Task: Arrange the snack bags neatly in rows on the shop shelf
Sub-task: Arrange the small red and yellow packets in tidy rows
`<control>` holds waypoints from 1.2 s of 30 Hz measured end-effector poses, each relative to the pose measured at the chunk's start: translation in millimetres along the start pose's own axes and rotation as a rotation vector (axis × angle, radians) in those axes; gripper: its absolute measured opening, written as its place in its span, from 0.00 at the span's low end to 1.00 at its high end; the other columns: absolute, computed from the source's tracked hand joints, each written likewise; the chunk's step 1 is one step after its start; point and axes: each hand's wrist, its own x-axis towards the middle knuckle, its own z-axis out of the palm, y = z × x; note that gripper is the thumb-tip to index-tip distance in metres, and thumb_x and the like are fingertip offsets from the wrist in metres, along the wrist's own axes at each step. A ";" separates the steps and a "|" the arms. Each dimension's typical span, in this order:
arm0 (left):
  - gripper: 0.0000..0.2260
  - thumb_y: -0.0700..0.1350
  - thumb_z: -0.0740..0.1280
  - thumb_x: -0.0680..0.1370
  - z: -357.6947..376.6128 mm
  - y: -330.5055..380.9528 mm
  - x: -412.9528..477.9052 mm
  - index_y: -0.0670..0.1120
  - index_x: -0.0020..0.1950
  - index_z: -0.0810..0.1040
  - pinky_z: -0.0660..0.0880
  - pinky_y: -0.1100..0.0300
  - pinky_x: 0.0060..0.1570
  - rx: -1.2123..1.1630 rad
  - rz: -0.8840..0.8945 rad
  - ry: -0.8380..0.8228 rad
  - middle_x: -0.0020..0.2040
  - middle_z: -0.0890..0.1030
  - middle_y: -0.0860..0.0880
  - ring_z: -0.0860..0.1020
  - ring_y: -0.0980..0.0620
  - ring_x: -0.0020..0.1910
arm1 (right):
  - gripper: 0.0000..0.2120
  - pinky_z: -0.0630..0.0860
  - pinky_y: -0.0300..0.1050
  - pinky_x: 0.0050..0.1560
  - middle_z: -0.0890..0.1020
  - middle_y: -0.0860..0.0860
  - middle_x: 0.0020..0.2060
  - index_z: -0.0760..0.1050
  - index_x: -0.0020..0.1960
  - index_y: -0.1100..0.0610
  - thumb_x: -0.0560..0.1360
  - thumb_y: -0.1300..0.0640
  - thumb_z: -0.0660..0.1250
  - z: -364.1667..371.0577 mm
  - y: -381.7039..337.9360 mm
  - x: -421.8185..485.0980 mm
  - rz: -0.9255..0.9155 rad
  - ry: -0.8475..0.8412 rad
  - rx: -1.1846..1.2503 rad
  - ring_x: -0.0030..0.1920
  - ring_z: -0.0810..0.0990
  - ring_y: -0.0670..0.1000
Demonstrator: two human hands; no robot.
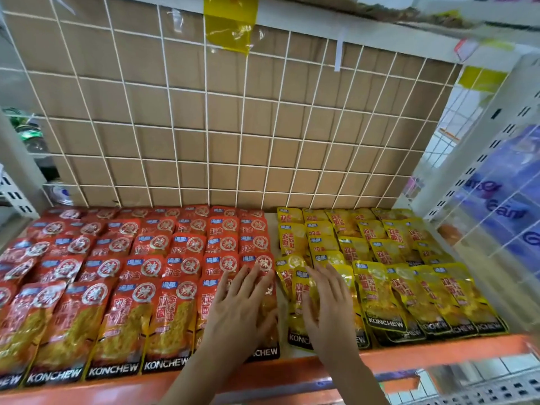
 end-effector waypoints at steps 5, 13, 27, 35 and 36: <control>0.26 0.62 0.48 0.77 -1.1 -1.0 -0.8 0.52 0.70 0.68 0.57 0.48 0.65 -0.002 -0.019 -0.048 0.67 0.74 0.50 0.72 0.49 0.66 | 0.18 0.65 0.49 0.63 0.75 0.50 0.62 0.68 0.64 0.52 0.75 0.51 0.55 -30.7 22.1 33.8 0.093 0.079 -0.074 0.64 0.68 0.50; 0.26 0.62 0.46 0.78 -8.1 1.8 4.0 0.53 0.71 0.65 0.55 0.53 0.68 -0.044 -0.058 0.010 0.69 0.71 0.51 0.68 0.50 0.69 | 0.20 0.71 0.48 0.57 0.78 0.49 0.58 0.69 0.63 0.51 0.73 0.47 0.55 -57.5 57.6 41.5 0.034 -0.033 -0.135 0.57 0.78 0.53; 0.29 0.64 0.48 0.75 -19.9 57.2 62.8 0.51 0.72 0.65 0.65 0.58 0.64 -0.204 -0.235 0.017 0.71 0.65 0.54 0.66 0.52 0.69 | 0.36 0.59 0.42 0.67 0.67 0.43 0.68 0.63 0.71 0.47 0.68 0.36 0.39 -94.1 129.0 86.1 -0.054 -0.335 -0.021 0.69 0.64 0.46; 0.20 0.51 0.55 0.81 -25.7 61.3 107.1 0.49 0.72 0.63 0.68 0.58 0.61 -0.118 -0.180 -0.082 0.70 0.66 0.51 0.69 0.51 0.65 | 0.23 0.56 0.38 0.68 0.67 0.41 0.67 0.63 0.70 0.47 0.77 0.42 0.49 -89.8 122.2 101.6 -0.100 -0.356 0.030 0.69 0.62 0.43; 0.19 0.50 0.56 0.81 -25.0 57.8 114.4 0.48 0.71 0.65 0.69 0.57 0.61 -0.076 -0.151 -0.103 0.69 0.68 0.50 0.70 0.50 0.65 | 0.20 0.56 0.38 0.68 0.66 0.41 0.67 0.63 0.70 0.47 0.79 0.45 0.53 -88.7 121.3 104.4 -0.094 -0.356 0.033 0.68 0.62 0.43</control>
